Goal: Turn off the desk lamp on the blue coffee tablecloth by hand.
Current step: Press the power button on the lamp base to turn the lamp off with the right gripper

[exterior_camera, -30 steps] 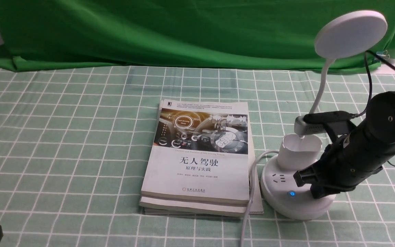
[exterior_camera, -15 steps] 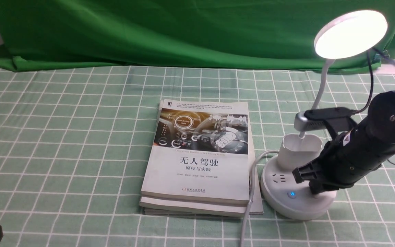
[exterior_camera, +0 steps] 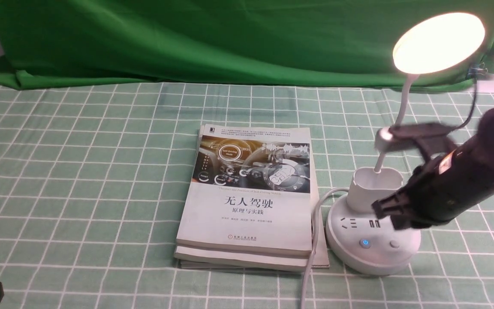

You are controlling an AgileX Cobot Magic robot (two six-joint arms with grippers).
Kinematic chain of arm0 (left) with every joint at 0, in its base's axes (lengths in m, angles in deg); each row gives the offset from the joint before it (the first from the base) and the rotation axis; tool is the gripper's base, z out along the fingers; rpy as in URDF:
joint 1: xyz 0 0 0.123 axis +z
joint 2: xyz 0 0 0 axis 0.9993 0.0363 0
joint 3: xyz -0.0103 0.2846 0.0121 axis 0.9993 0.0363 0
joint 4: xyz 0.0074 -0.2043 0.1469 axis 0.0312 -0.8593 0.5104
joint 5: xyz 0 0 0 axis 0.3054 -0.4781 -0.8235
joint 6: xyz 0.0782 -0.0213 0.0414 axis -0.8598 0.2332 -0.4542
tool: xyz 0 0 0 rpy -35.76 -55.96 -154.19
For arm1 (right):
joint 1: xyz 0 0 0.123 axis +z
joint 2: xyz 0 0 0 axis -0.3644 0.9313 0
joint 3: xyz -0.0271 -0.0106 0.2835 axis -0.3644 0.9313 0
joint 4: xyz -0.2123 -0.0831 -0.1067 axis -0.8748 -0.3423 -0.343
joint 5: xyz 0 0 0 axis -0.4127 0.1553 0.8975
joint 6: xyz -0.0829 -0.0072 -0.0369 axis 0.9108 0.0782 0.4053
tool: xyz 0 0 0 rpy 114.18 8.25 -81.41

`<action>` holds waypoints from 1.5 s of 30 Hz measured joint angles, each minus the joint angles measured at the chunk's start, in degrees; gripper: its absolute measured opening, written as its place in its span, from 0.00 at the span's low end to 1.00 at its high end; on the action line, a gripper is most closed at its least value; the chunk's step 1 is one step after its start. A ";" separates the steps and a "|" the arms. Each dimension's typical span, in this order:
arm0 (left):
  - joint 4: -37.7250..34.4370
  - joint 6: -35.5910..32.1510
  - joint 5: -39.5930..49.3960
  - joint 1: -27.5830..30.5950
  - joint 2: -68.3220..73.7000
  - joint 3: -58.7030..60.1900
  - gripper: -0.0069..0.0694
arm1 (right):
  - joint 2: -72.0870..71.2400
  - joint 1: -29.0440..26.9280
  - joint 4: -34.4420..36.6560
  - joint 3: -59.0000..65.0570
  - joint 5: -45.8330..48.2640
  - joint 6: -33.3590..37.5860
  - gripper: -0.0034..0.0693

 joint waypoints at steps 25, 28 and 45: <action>0.00 0.00 0.00 0.00 0.00 0.00 0.09 | 1.46 0.00 2.35 0.48 2.37 2.33 0.10; 0.00 0.00 0.00 0.00 0.00 0.00 0.09 | 3.83 0.00 2.35 0.48 2.06 2.48 0.10; 0.00 0.00 0.00 0.00 0.00 0.00 0.09 | 4.76 0.00 2.12 0.45 0.99 2.48 0.10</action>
